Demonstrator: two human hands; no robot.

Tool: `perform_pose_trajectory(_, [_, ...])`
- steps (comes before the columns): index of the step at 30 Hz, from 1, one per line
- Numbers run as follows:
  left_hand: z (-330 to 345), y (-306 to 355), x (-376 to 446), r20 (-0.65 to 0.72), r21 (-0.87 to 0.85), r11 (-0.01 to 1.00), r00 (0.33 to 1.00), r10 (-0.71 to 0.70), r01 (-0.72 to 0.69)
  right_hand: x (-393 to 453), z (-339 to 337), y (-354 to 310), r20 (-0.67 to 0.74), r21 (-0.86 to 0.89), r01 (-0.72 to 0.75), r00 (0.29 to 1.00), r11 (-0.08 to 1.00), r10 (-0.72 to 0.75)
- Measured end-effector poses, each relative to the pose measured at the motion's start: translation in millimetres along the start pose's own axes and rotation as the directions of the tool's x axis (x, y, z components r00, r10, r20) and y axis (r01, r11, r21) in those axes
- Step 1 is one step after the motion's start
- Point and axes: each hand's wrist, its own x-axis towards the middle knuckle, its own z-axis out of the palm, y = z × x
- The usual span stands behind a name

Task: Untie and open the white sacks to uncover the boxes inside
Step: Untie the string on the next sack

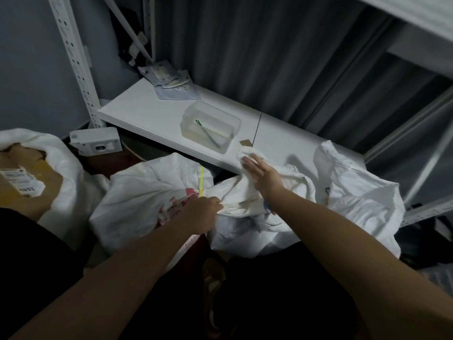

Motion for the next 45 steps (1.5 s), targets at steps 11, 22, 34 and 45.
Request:
perform_pose_trajectory(11, [-4, 22, 15, 0.046, -0.062, 0.982, 0.984, -0.175, 0.177, -49, 27, 4, -0.108, 0.7, 0.06, 0.994, 0.712, 0.021])
perform_pose_trajectory(22, [2, 36, 29, -0.1, -0.01, 0.973, 0.968, -0.23, 0.23, -51, 27, 51, -0.447, 0.514, 0.007, 0.855, 0.858, 0.261])
perform_pose_trajectory(34, [5, 30, 39, -0.032, -0.011, 0.97, 0.97, -0.241, 0.241, -14, 41, 67, 0.148, 0.723, 0.145, 0.923, 0.676, -0.356])
perform_pose_trajectory(45, [27, 35, 59, -0.127, 0.339, 0.94, 0.992, 0.011, 0.033, -47, 66, -19, 0.211, 0.97, -0.167, 0.939, 0.179, -0.27])
